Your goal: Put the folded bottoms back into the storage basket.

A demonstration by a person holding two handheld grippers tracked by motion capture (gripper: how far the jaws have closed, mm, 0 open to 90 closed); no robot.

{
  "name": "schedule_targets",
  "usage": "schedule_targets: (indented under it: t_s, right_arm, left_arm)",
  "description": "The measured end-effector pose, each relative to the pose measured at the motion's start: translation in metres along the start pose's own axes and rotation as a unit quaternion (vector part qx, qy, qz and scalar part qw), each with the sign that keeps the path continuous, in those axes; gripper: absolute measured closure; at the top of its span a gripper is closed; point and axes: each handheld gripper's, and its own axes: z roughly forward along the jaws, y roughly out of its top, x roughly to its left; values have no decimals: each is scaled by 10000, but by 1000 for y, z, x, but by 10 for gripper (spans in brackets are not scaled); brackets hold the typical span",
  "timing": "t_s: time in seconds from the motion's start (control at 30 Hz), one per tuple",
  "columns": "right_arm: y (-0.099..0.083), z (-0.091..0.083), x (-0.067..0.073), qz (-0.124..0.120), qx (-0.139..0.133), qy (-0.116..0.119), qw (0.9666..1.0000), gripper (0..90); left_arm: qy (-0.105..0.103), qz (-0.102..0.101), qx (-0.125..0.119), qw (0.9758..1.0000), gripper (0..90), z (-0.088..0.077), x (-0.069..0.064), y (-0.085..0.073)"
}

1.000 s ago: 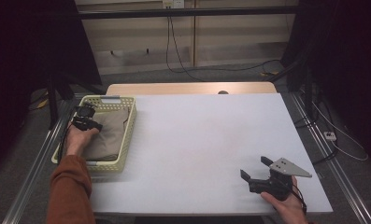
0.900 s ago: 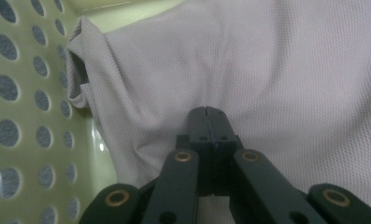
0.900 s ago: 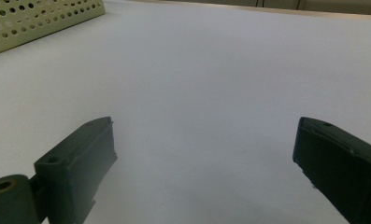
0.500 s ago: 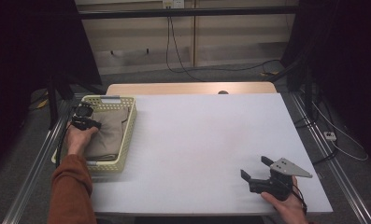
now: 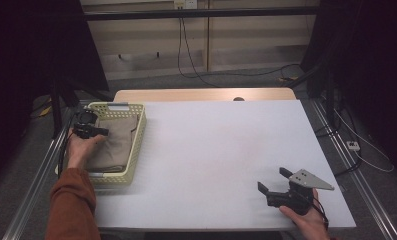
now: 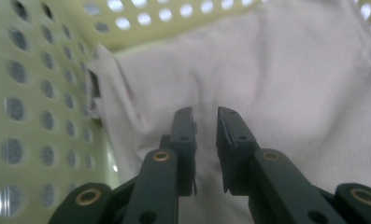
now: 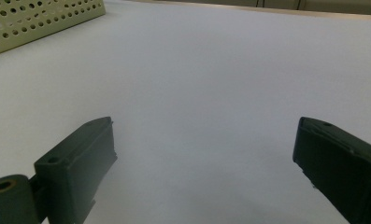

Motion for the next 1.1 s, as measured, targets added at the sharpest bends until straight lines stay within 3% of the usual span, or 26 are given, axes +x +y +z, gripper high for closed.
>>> schedule_targets:
  t_s: [0.2, 0.3, 0.37, 0.43, 0.57, 0.67, 0.73, 0.87, 0.97, 1.1]
  right_arm:
    - [0, -1, 0, 7, -29, -12, 10000, 52]
    - [0, 0, 0, 9, -31, -20, 10000, 52]
    - [0, 0, 0, 24, -22, -25, 10000, 52]
    - [0, 0, 0, 18, -12, -42, 10000, 52]
    - [1, 0, 1, 14, -36, -61, 10000, 52]
    - [1, -1, 2, -5, -53, -71, 10000, 52]
    - [2, -1, 2, 15, -59, -87, 9999, 52]
    - [2, -1, 1, 66, -76, -82, 9999, 50]
    - [2, -1, 2, 35, -65, -82, 9999, 49]
    - [2, -1, 2, 32, -75, -77, 9999, 50]
  left_arm:
    - [-46, -81, -362, 9993, 665, -10, -2, 2]
    - [-216, -9, -469, 9987, 619, -15, -5, 2]
    - [-118, 28, -541, 9985, 547, -19, -9, 4]
    - [-173, 32, -706, 9974, 495, -24, -12, 4]
    - [-69, 259, -883, 9957, 362, -33, -19, 3]
    - [-82, 86, -966, 9952, 270, -39, -19, 2]
    - [-309, -47, -1098, 9935, 244, -44, -18, 0]
    - [-462, -252, -1310, 9900, 158, -53, -16, -4]
    - [-509, -301, -1428, 9880, 129, -57, -14, -7]
    - [-579, -144, -1519, 9866, 76, -62, -13, -14]
